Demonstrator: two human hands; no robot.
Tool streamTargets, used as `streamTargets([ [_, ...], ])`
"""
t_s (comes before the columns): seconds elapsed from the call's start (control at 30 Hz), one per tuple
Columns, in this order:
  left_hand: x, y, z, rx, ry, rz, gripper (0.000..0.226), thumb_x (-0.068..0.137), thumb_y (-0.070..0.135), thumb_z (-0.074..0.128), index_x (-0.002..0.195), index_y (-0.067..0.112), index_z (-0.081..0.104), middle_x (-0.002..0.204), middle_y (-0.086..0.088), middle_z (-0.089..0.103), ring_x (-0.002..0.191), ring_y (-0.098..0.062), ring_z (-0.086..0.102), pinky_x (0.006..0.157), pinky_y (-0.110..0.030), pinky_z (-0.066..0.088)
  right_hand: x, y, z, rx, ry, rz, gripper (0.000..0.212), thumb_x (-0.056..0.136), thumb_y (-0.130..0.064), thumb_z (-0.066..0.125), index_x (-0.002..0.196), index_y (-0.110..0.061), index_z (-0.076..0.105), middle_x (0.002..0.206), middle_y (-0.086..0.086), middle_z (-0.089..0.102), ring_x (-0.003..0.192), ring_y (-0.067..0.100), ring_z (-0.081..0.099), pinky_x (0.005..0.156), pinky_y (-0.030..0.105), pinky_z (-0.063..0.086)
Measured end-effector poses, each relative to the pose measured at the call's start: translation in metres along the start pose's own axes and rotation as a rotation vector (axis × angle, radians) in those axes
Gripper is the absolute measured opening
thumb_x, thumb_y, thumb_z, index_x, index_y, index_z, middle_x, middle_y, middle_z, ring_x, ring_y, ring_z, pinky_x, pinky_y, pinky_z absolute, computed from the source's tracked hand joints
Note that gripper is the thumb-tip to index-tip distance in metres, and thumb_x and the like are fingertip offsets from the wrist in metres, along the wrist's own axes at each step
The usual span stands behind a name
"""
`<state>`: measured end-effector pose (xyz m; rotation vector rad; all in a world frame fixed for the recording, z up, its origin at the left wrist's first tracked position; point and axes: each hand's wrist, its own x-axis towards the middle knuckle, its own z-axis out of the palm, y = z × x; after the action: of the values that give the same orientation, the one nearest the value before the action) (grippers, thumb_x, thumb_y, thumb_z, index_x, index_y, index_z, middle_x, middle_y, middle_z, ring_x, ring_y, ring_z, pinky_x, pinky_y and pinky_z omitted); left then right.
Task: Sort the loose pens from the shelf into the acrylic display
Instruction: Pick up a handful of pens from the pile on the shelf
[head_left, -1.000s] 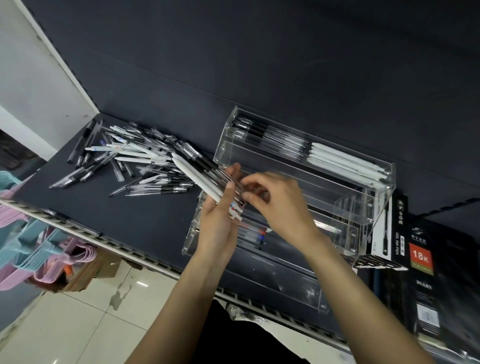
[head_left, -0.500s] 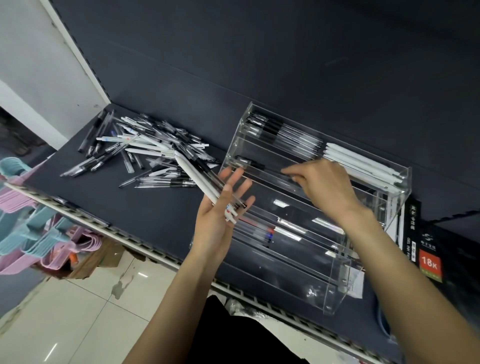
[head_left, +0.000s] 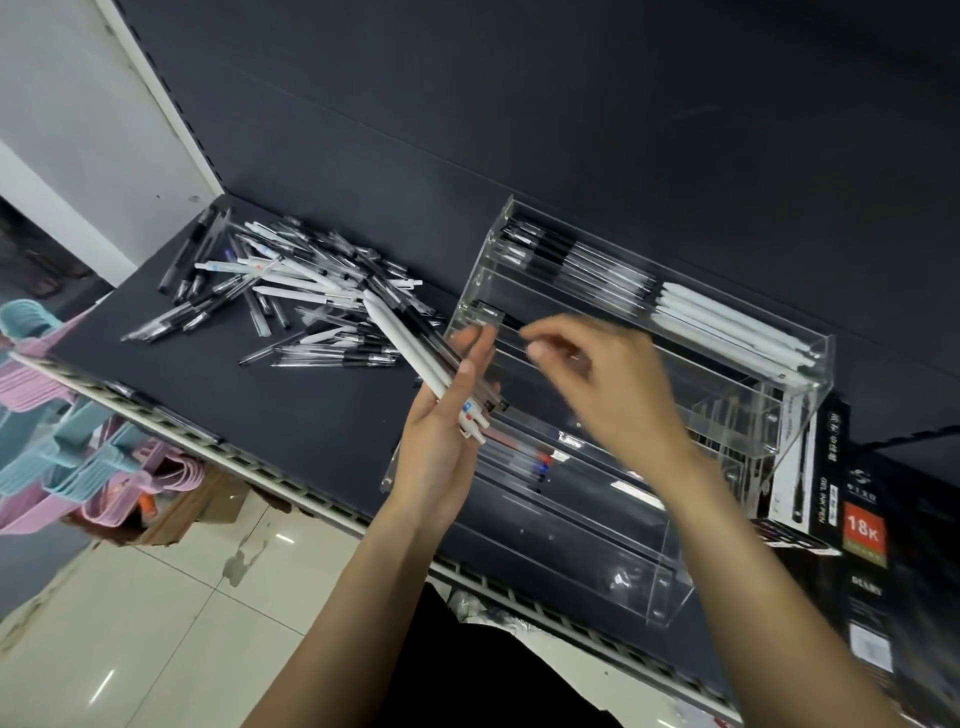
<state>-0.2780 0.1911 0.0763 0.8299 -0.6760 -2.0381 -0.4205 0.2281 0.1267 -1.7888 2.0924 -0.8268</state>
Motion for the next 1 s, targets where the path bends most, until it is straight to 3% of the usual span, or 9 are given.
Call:
streamTargets([
  [0.1, -0.002, -0.002, 0.007, -0.053, -0.052, 0.005, 0.037, 0.099, 0.015, 0.039, 0.133, 0.008, 0.051, 0.133, -0.001, 0.059, 0.127, -0.021, 0.051, 0.106, -0.036, 0.043, -0.009, -0.017, 0.016, 0.176, -0.115, 0.083, 0.019, 0.086, -0.025, 0.066, 0.105, -0.021, 0.068, 0.087, -0.015, 0.067, 0.077, -0.004, 0.063, 0.07, 0.008, 0.049],
  [0.23, -0.005, -0.003, 0.011, -0.051, -0.068, 0.001, 0.037, 0.099, 0.012, 0.038, 0.134, 0.01, 0.049, 0.132, -0.001, 0.06, 0.126, -0.021, 0.053, 0.106, -0.038, 0.043, -0.01, -0.014, 0.016, 0.299, -0.034, 0.173, 0.014, 0.083, -0.016, 0.07, 0.097, -0.018, 0.071, 0.08, -0.017, 0.067, 0.077, -0.005, 0.063, 0.07, 0.004, 0.045],
  [0.33, -0.004, -0.003, 0.006, -0.012, -0.051, -0.005, 0.036, 0.1, 0.011, 0.038, 0.134, 0.017, 0.048, 0.127, 0.001, 0.063, 0.116, -0.015, 0.06, 0.097, -0.034, 0.05, -0.01, 0.004, 0.002, 0.092, 0.094, 0.141, 0.015, 0.082, -0.019, 0.07, 0.098, -0.019, 0.071, 0.083, -0.017, 0.068, 0.072, -0.007, 0.062, 0.07, 0.006, 0.047],
  [0.4, -0.003, -0.003, 0.001, -0.026, -0.034, -0.02, 0.035, 0.101, 0.011, 0.038, 0.133, 0.018, 0.049, 0.111, 0.003, 0.069, 0.091, -0.011, 0.067, 0.083, -0.026, 0.055, -0.009, 0.022, -0.008, -0.128, 0.163, 0.095, 0.015, 0.083, -0.021, 0.07, 0.098, -0.019, 0.071, 0.088, -0.008, 0.072, 0.073, 0.004, 0.066, 0.07, 0.021, 0.055],
  [0.47, -0.004, -0.003, -0.004, -0.027, -0.008, -0.038, 0.034, 0.101, 0.011, 0.038, 0.132, 0.017, 0.051, 0.082, 0.005, 0.063, 0.061, -0.005, 0.051, 0.062, -0.018, 0.048, -0.007, 0.039, -0.014, -0.277, 0.168, 0.063, 0.012, 0.083, -0.02, 0.07, 0.095, -0.019, 0.072, 0.086, -0.004, 0.073, 0.071, 0.013, 0.068, 0.065, 0.031, 0.057],
  [0.53, -0.004, -0.003, -0.008, -0.018, 0.004, -0.057, 0.035, 0.102, 0.011, 0.035, 0.132, 0.016, 0.051, 0.068, 0.006, 0.048, 0.052, -0.005, 0.033, 0.051, -0.015, 0.036, -0.003, 0.048, -0.014, -0.37, 0.143, 0.028, 0.009, 0.083, -0.017, 0.071, 0.092, -0.018, 0.072, 0.083, -0.002, 0.073, 0.069, 0.017, 0.068, 0.06, 0.031, 0.055],
  [0.6, -0.004, -0.004, -0.009, -0.027, 0.002, -0.075, 0.035, 0.102, 0.011, 0.034, 0.133, 0.015, 0.049, 0.064, 0.006, 0.042, 0.049, -0.004, 0.029, 0.046, -0.014, 0.032, 0.002, 0.051, -0.009, -0.433, 0.104, -0.007, 0.008, 0.084, -0.017, 0.071, 0.091, -0.016, 0.072, 0.082, 0.0, 0.074, 0.072, 0.02, 0.07, 0.06, 0.031, 0.054],
  [0.87, -0.01, -0.003, -0.01, -0.088, -0.003, -0.099, 0.039, 0.101, 0.03, 0.036, 0.139, 0.029, 0.044, 0.064, 0.007, 0.038, 0.049, -0.003, 0.028, 0.044, -0.014, 0.032, 0.021, 0.056, -0.001, -0.548, -0.114, 0.007, 0.017, 0.094, -0.022, 0.056, 0.101, -0.018, 0.071, 0.096, 0.002, 0.072, 0.084, 0.023, 0.067, 0.068, 0.032, 0.05],
  [1.0, -0.013, -0.001, -0.007, -0.152, -0.014, -0.092, 0.039, 0.101, 0.028, 0.035, 0.138, 0.025, 0.047, 0.082, 0.002, 0.06, 0.066, -0.007, 0.055, 0.062, -0.019, 0.05, 0.014, 0.045, -0.007, -0.412, 0.003, -0.019, 0.019, 0.092, -0.021, 0.059, 0.106, -0.016, 0.071, 0.101, 0.001, 0.072, 0.085, 0.019, 0.068, 0.07, 0.031, 0.054],
])
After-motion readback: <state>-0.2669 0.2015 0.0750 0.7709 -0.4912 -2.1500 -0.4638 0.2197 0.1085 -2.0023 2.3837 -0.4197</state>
